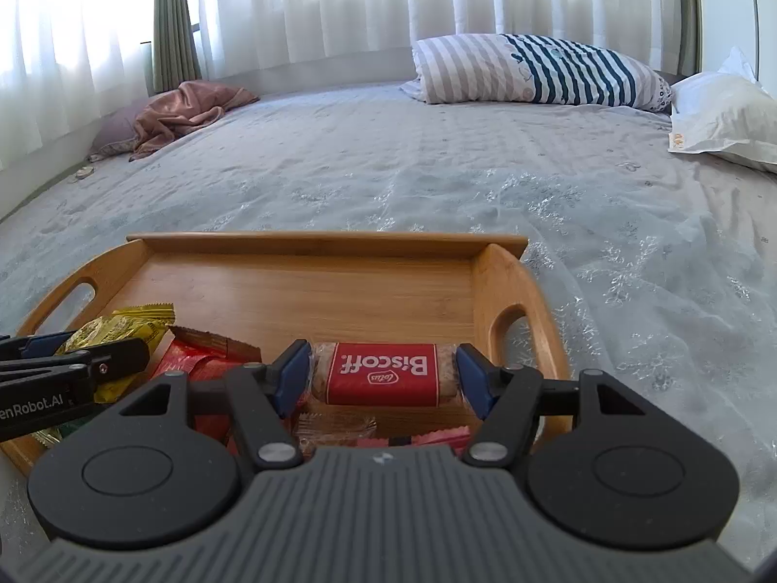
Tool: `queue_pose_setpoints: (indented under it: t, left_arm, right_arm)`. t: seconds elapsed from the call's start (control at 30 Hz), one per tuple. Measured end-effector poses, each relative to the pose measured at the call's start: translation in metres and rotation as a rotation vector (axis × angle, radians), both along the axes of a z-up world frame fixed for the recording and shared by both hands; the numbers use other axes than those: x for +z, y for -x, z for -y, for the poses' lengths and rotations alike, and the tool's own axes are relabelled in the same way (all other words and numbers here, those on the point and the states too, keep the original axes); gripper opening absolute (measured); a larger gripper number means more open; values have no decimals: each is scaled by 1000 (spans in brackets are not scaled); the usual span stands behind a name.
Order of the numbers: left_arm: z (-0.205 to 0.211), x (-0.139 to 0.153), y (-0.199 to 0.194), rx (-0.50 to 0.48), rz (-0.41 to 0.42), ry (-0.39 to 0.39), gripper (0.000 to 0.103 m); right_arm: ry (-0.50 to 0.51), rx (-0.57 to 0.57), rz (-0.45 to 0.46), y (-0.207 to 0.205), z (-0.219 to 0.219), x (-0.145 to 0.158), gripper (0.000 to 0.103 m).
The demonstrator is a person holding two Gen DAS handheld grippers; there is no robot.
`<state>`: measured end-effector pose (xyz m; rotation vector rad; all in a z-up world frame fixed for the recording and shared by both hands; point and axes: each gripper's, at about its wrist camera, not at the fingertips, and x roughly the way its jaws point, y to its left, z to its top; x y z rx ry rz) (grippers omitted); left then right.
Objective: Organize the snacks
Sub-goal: 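Carry the yellow bag onto the tray with the left tool while the right tool places the Biscoff packet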
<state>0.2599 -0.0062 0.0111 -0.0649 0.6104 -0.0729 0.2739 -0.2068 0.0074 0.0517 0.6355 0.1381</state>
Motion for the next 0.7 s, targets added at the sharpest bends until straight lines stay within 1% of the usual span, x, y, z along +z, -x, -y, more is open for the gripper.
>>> queue_pose_setpoints:
  t: [0.2, 0.3, 0.33, 0.6, 0.67, 0.7]
  left_arm:
    - [3, -3, 0, -9, -7, -5, 52]
    - [5, -4, 0, -12, -9, -9, 52]
    - [5, -5, 0, -12, -11, -9, 52]
    - [7, -7, -1, -16, -13, -19, 52]
    - [8, -7, 0, -18, -12, -23, 54]
    - [9, -6, 0, -17, -12, -23, 61]
  right_arm:
    - [-10, -5, -16, 1, 0, -3, 67]
    - [1, -2, -14, 2, -1, -4, 67]
    - [3, -1, -16, 2, -2, -4, 66]
    - [-1, -1, -18, 2, -1, -4, 66]
    - [-10, 0, -17, 3, 0, -3, 69]
    - [-14, 0, -15, 4, 0, -2, 71]
